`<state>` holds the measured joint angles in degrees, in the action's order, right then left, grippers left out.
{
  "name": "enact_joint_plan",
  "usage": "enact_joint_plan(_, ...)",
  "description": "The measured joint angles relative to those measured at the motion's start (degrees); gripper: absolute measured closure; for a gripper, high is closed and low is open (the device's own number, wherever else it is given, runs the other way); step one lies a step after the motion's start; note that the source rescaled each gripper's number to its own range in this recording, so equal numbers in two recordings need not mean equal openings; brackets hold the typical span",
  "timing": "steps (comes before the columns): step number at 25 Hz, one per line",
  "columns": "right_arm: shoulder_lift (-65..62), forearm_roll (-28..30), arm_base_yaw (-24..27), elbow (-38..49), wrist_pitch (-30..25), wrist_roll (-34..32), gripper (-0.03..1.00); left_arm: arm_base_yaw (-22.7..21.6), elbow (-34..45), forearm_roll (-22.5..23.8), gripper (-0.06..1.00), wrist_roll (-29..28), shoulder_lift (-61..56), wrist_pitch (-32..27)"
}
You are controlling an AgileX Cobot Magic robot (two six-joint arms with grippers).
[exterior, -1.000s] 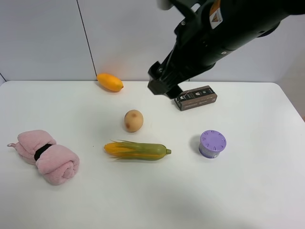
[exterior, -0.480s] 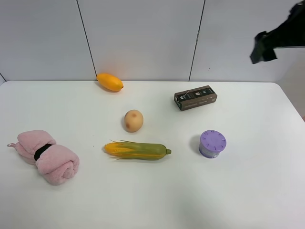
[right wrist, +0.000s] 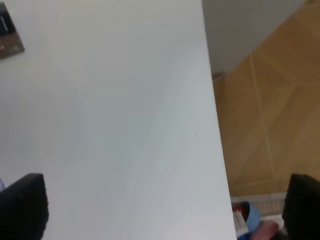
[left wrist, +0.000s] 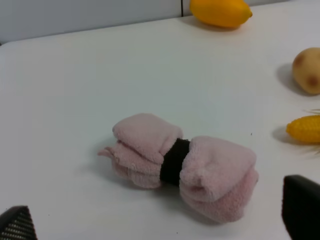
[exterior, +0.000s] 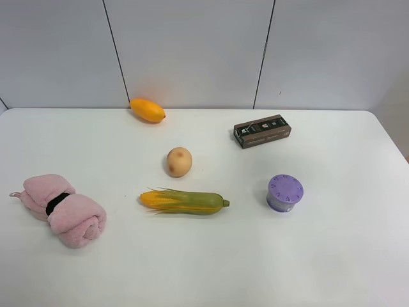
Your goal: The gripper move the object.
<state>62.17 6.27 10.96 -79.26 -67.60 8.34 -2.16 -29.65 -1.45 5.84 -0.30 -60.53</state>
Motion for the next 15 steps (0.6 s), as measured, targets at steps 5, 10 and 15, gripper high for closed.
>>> enact_joint_plan(5,-10.52,-2.17,0.0,1.68,0.16,-0.49,0.08,0.0,0.0,0.0,-0.06,0.0,0.0,0.0)
enact_joint_plan(10,-23.05,-5.55,0.0,11.22,3.33,0.95,0.08,0.0,0.0,0.0,-0.06,0.0,0.0,0.0)
enact_joint_plan(15,-32.77,-5.83,-0.11,23.39,8.26,2.44,0.08,0.0,0.0,0.0,-0.06,0.0,0.0,0.0)
